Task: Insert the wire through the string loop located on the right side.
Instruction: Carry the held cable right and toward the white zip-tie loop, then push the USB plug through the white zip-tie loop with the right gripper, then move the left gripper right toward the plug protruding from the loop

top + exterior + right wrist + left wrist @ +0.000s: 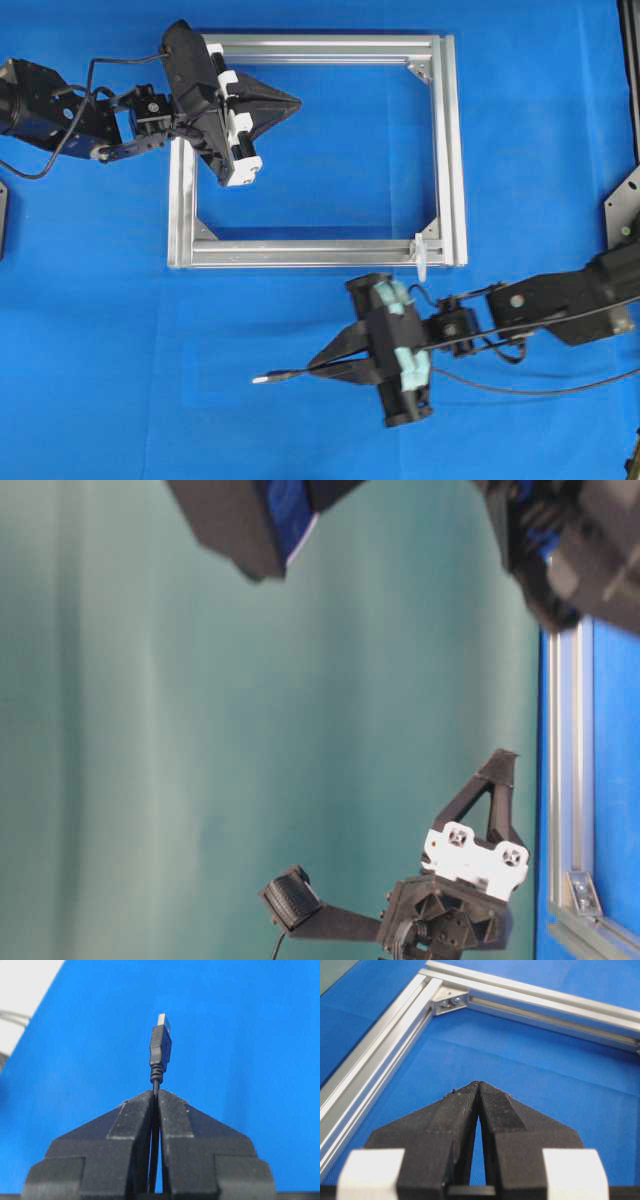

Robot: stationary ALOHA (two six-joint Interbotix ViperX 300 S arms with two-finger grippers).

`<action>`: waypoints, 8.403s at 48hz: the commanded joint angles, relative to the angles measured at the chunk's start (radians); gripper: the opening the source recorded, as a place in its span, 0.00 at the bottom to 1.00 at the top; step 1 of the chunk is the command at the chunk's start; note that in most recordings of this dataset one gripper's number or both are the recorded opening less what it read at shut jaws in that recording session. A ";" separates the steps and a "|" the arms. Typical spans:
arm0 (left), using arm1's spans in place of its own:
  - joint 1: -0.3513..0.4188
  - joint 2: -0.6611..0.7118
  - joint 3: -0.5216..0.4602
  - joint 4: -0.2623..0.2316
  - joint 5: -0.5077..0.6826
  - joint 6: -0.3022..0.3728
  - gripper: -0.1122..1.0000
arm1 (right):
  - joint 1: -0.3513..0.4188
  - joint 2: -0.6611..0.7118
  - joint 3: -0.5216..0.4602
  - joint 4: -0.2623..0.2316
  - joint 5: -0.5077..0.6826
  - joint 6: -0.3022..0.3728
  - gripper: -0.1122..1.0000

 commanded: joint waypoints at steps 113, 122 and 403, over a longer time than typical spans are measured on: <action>-0.018 -0.032 -0.012 0.003 -0.015 0.003 0.10 | -0.109 -0.612 0.693 0.160 -0.057 -0.083 0.07; -0.021 -0.032 -0.012 0.003 -0.015 0.003 0.10 | -0.109 -0.612 0.693 0.160 -0.057 -0.083 0.07; -0.370 0.179 -0.445 0.011 0.314 -0.066 0.90 | -0.127 -0.253 0.463 0.160 -0.206 -0.083 0.07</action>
